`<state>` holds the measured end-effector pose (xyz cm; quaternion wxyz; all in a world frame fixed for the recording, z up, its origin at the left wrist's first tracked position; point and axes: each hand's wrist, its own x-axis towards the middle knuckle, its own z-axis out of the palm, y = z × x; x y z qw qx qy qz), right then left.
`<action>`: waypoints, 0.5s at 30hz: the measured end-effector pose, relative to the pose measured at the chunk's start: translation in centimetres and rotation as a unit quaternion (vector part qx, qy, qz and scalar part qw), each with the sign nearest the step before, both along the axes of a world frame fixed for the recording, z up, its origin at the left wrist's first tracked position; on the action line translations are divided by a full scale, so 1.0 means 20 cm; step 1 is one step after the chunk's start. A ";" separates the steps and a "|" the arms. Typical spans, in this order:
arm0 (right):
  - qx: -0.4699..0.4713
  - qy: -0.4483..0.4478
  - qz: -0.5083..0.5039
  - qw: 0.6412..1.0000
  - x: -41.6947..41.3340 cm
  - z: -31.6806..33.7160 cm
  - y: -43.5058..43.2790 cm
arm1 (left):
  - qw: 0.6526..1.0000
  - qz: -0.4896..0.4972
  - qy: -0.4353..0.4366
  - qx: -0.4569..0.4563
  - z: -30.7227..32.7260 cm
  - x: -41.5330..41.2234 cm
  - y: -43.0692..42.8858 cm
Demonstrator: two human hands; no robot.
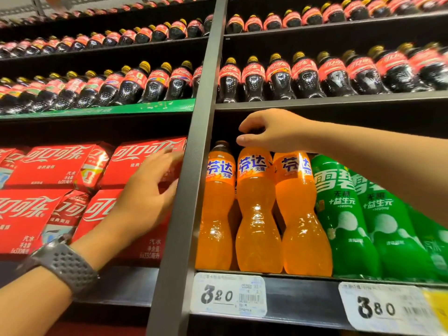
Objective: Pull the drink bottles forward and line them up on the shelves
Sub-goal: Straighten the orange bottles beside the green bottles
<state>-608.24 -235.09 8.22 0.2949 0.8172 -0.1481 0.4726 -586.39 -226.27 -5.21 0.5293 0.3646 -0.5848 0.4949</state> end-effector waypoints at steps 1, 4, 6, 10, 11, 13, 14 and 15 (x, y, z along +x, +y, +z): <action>-0.015 -0.018 0.003 1.000 -0.04 -0.01 -0.01 | 0.998 -0.038 0.050 -0.008 0.01 0.02 -0.01; -0.029 -0.060 -0.003 0.998 -0.21 -0.06 -0.05 | 0.991 -0.093 0.085 -0.043 0.04 -0.02 0.00; -0.032 -0.071 -0.025 0.997 -0.32 -0.08 -0.09 | 0.994 -0.049 0.071 -0.072 0.06 -0.06 0.01; -0.040 -0.102 -0.077 0.991 -0.57 -0.12 -0.17 | 0.983 0.094 0.023 -0.157 0.10 -0.26 0.05; -0.043 -0.111 -0.087 0.989 -0.62 -0.14 -0.19 | 0.977 0.141 -0.015 -0.158 0.09 -0.32 0.05; -0.042 -0.113 -0.109 0.987 -0.70 -0.17 -0.22 | 0.975 0.202 -0.050 -0.080 0.02 -0.46 0.03; -0.045 -0.106 -0.114 0.987 -0.73 -0.20 -0.23 | 0.975 0.219 -0.026 -0.012 -0.02 -0.52 0.02; -0.051 -0.097 -0.114 0.987 -0.74 -0.22 -0.25 | 0.971 0.234 0.012 0.050 -0.07 -0.56 0.00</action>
